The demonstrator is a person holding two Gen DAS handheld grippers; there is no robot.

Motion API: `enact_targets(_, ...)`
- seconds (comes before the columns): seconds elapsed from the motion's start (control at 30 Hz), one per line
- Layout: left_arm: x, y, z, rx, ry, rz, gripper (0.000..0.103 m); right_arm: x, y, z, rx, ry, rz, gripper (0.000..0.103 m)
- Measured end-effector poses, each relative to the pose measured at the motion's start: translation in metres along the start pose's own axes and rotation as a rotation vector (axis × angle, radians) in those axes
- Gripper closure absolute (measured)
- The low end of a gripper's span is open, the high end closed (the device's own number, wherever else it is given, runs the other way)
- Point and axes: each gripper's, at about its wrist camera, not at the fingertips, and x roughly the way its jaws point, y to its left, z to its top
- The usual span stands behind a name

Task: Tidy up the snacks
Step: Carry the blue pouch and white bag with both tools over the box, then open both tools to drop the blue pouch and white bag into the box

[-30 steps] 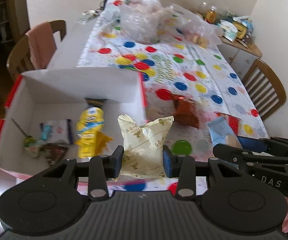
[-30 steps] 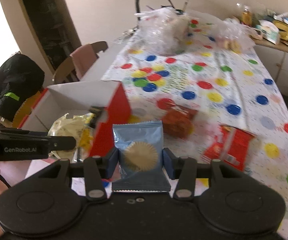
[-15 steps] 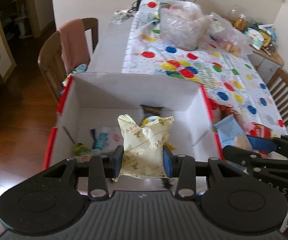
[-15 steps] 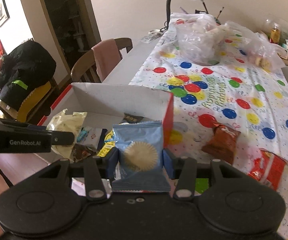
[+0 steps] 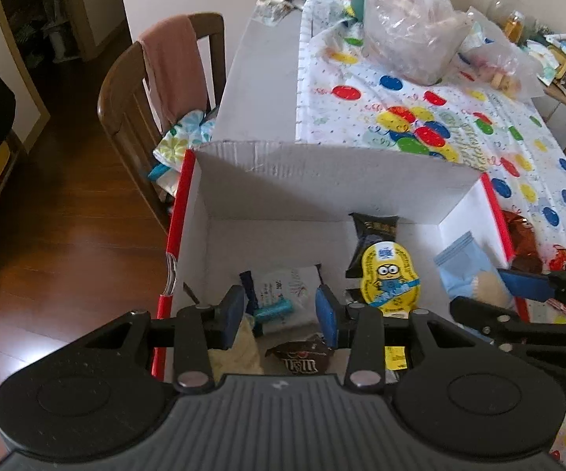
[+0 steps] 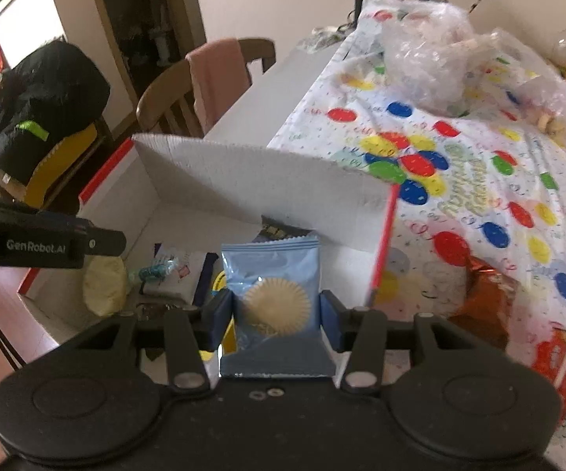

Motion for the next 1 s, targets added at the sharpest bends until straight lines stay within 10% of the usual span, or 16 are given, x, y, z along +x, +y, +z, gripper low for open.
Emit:
enact_targets(0.53,0.026,0.001,-0.014,-0.003,0.057,0.007,0.064,0.055,0.023,0.012,-0.103,0.102,0.029,0.056)
enact_targets(1.0,0.000,-0.007,-0.024,-0.004,-0.009,-0.016,0.064,0.017,0.006,0.006,-0.045,0.045,0.087,0.054)
